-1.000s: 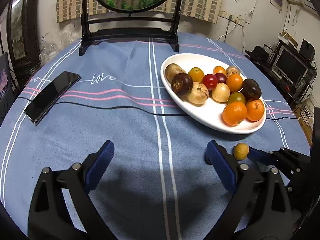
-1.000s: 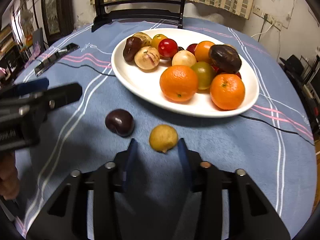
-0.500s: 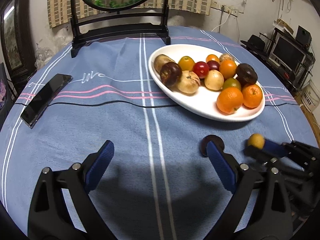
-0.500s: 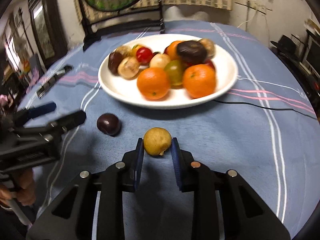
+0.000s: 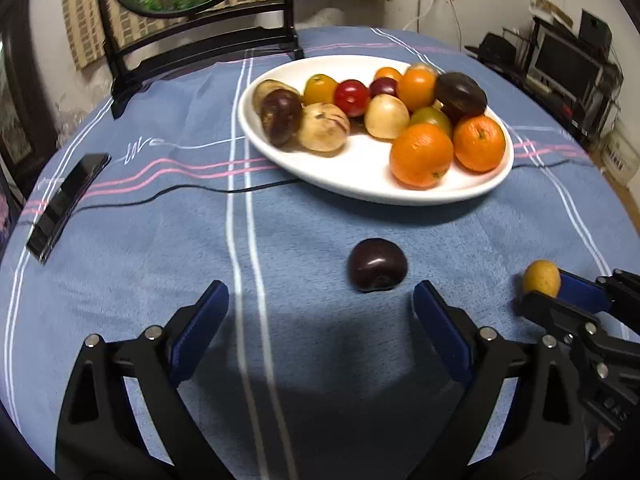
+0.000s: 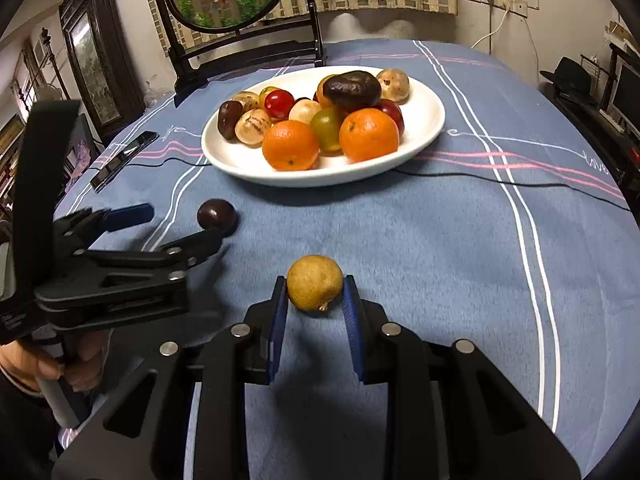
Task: Organize fruits
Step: 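Grasp the dark plum with the left gripper while the right gripper holds the yellow fruit, then carry the plum and yellow fruit onto the white plate and open both grippers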
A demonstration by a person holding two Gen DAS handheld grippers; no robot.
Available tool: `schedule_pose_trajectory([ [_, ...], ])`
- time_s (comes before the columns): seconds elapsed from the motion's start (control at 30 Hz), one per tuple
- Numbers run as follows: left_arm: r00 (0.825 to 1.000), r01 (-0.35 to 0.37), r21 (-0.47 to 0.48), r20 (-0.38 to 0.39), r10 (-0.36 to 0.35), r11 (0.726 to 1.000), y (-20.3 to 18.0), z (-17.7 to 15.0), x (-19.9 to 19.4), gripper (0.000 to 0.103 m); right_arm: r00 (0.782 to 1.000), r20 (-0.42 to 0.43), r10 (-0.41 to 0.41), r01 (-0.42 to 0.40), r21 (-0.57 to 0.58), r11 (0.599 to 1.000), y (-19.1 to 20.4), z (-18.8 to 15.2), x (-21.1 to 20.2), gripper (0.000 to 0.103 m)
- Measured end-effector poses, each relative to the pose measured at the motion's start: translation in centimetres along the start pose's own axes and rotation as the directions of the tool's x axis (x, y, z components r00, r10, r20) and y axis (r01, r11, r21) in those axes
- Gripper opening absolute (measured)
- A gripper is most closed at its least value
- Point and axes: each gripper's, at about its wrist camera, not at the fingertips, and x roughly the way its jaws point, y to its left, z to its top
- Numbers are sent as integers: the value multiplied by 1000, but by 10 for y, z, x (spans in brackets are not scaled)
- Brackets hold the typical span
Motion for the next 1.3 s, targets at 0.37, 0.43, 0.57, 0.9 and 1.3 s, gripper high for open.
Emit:
schedule_pose_trajectory([
  [0.37, 999, 30, 46, -21, -29, 998, -22, 12, 13, 55, 1000, 5, 23, -23, 6, 1000, -4, -4, -4, 28],
  [0.43, 998, 55, 72, -15, -54, 996, -28, 12, 11, 33, 1000, 3, 25, -25, 3, 1000, -3, -4, -4, 28],
  [0.57, 999, 50, 75, -16, -49, 996, -30, 11, 10, 33, 1000, 3, 26, -26, 2, 1000, -2, -4, -4, 28],
  [0.9, 998, 70, 27, -11, -70, 997, -18, 11, -6, 33, 1000, 9, 19, -19, -3, 1000, 1, -6, -10, 28],
  [1.3, 995, 77, 58, 65, -81, 995, -19, 23, -46, 33, 996, 90, 5, 1, -64, 998, 9, 14, -37, 28],
])
